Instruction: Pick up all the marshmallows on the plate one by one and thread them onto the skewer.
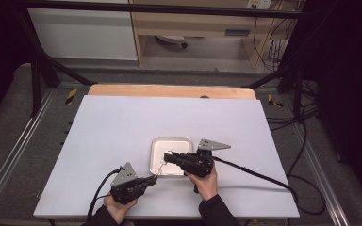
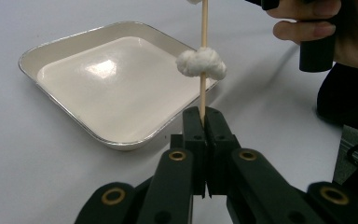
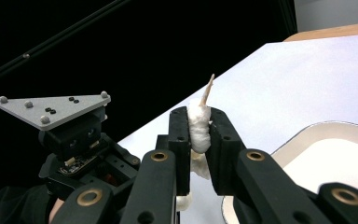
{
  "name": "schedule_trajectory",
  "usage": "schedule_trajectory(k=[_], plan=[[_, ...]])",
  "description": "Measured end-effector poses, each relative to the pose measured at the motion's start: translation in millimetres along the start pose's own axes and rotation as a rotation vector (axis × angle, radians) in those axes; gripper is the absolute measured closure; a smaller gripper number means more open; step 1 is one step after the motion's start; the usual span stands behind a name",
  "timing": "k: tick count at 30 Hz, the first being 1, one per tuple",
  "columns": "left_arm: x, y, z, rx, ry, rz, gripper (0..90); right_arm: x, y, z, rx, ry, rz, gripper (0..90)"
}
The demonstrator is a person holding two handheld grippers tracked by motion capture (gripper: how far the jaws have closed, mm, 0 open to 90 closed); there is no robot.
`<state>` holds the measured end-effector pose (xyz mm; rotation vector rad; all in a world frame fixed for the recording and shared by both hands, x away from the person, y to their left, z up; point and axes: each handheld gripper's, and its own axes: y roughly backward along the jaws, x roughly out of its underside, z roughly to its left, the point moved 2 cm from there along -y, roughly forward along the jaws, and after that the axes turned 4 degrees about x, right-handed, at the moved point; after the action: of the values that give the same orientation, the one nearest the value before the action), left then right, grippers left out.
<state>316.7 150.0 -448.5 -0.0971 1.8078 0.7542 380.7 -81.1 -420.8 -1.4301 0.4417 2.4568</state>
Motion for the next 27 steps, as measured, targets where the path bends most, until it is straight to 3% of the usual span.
schedule_trajectory(k=[9, 22, 27], plan=[[-1.0, -0.8, -0.4, 0.004, -0.001, -0.005, 88.8, 1.1, -0.1, 0.2, -0.001, 0.003, 0.016, 81.3], [1.6, -5.4, 1.1, 0.004, -0.005, 0.038, 88.7, 5.8, -2.7, -1.7, 0.009, -0.010, 0.055, 80.1], [-0.8, -3.4, 1.8, 0.021, 0.007, 0.008, 88.7, 0.1, 0.6, -1.5, 0.026, 0.016, 0.065, 74.2]])
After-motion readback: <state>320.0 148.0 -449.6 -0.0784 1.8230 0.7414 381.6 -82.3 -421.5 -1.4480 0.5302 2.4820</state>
